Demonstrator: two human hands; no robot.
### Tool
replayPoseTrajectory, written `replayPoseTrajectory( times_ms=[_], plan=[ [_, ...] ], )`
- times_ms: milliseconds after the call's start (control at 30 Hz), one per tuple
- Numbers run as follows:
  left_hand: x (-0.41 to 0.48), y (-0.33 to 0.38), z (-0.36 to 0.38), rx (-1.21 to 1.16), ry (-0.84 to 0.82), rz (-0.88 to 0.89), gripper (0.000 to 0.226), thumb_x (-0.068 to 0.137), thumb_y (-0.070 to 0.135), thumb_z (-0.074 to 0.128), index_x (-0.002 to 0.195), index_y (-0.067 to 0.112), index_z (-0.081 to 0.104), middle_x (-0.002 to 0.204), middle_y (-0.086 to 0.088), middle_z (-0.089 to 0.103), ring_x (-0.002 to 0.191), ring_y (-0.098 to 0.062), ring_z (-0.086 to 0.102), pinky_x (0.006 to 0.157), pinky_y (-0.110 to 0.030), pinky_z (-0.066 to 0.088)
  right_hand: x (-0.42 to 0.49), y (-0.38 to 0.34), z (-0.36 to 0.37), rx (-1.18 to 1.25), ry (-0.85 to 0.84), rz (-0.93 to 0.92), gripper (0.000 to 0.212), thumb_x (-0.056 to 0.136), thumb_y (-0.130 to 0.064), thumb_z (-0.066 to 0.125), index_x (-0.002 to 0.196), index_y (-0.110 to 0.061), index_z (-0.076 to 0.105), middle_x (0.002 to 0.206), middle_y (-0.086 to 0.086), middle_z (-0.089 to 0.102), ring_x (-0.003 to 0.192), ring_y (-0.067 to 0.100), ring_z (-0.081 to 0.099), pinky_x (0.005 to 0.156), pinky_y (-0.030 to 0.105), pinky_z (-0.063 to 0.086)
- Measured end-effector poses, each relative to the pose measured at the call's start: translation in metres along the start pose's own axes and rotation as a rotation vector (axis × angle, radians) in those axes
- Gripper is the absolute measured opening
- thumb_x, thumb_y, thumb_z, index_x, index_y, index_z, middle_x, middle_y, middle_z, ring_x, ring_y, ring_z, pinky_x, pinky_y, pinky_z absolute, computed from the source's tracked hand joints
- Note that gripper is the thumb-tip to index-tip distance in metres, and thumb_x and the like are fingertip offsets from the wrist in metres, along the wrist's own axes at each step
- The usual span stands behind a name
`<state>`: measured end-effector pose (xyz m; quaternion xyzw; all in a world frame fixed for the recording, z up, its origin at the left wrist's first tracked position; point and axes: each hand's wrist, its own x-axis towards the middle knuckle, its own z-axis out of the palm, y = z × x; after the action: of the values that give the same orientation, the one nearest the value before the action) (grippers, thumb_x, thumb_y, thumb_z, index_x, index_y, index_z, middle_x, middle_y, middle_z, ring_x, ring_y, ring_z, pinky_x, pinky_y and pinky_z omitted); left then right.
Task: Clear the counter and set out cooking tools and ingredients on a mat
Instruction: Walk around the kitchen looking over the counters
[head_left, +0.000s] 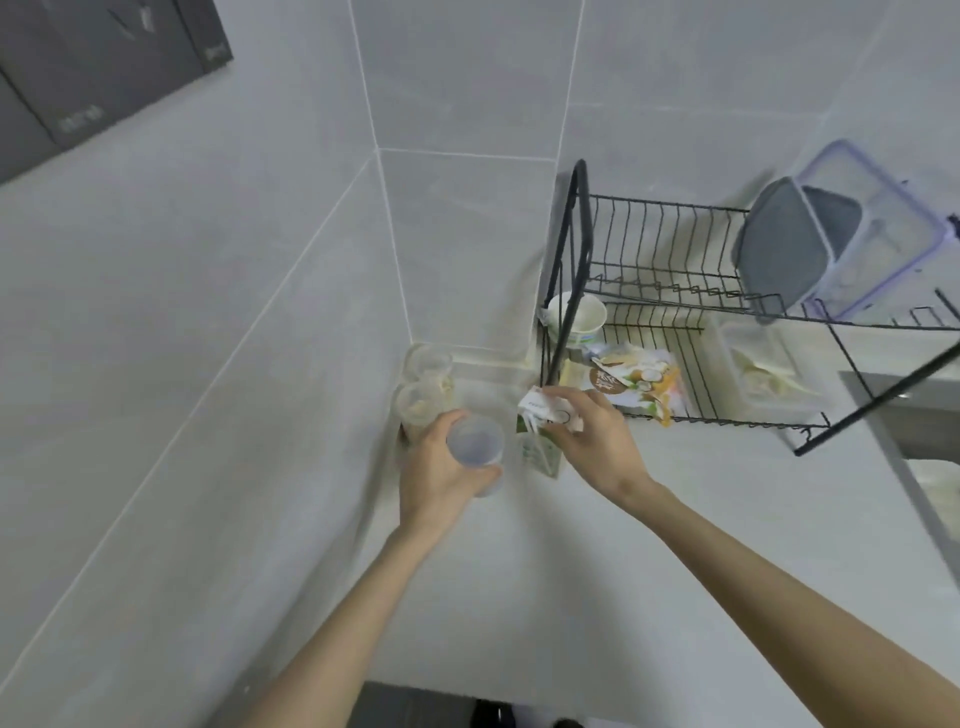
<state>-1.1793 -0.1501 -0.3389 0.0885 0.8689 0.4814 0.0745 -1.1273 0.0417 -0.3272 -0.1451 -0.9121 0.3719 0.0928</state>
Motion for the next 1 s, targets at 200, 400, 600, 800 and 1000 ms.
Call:
replayPoseTrajectory(
  times_ms=[200, 400, 600, 800, 1000],
  plan=[
    [-0.013, 0.045, 0.035, -0.049, -0.123, 0.151, 0.064, 0.054, 0.034, 0.084, 0.113, 0.035, 0.058, 0.105, 0.018, 0.063, 0.099, -0.008, 0.06, 0.086, -0.027, 0.05, -0.05, 0.029, -0.067, -0.017, 0.2, 0.082, 0.042, 0.088, -0.016, 0.064, 0.126, -0.03, 0.056, 0.122, -0.001, 0.057, 0.1, 0.012, 0.051, 0.08, 0.014, 0.035],
    [-0.043, 0.108, 0.085, -0.06, -0.299, 0.347, 0.061, 0.054, 0.037, 0.085, 0.109, 0.038, 0.059, 0.104, 0.02, 0.064, 0.096, -0.009, 0.061, 0.084, -0.034, 0.053, -0.121, 0.061, -0.135, -0.05, 0.384, 0.184, 0.041, 0.087, -0.016, 0.064, 0.124, -0.034, 0.057, 0.11, -0.006, 0.055, 0.099, 0.012, 0.054, 0.078, 0.017, 0.039],
    [-0.096, 0.165, 0.149, -0.06, -0.476, 0.498, 0.069, 0.051, 0.041, 0.085, 0.114, 0.034, 0.058, 0.107, 0.017, 0.063, 0.099, -0.01, 0.06, 0.085, -0.037, 0.053, -0.211, 0.092, -0.2, -0.059, 0.573, 0.307, 0.035, 0.087, -0.021, 0.064, 0.118, -0.035, 0.059, 0.112, -0.009, 0.058, 0.095, 0.005, 0.052, 0.075, 0.009, 0.039],
    [-0.181, 0.224, 0.215, -0.019, -0.646, 0.65, 0.068, 0.054, 0.043, 0.085, 0.115, 0.036, 0.057, 0.109, 0.012, 0.064, 0.098, -0.014, 0.06, 0.085, -0.036, 0.053, -0.323, 0.118, -0.266, -0.032, 0.761, 0.421, 0.031, 0.087, -0.023, 0.065, 0.117, -0.027, 0.061, 0.118, -0.008, 0.061, 0.099, 0.011, 0.057, 0.082, 0.035, 0.053],
    [-0.286, 0.277, 0.277, 0.009, -0.807, 0.796, 0.067, 0.054, 0.046, 0.085, 0.113, 0.039, 0.054, 0.104, 0.017, 0.059, 0.095, -0.011, 0.057, 0.079, -0.03, 0.054, -0.452, 0.133, -0.32, -0.026, 0.951, 0.531, 0.029, 0.086, -0.021, 0.066, 0.114, -0.028, 0.063, 0.111, -0.012, 0.063, 0.093, -0.001, 0.056, 0.068, 0.012, 0.042]
  ],
)
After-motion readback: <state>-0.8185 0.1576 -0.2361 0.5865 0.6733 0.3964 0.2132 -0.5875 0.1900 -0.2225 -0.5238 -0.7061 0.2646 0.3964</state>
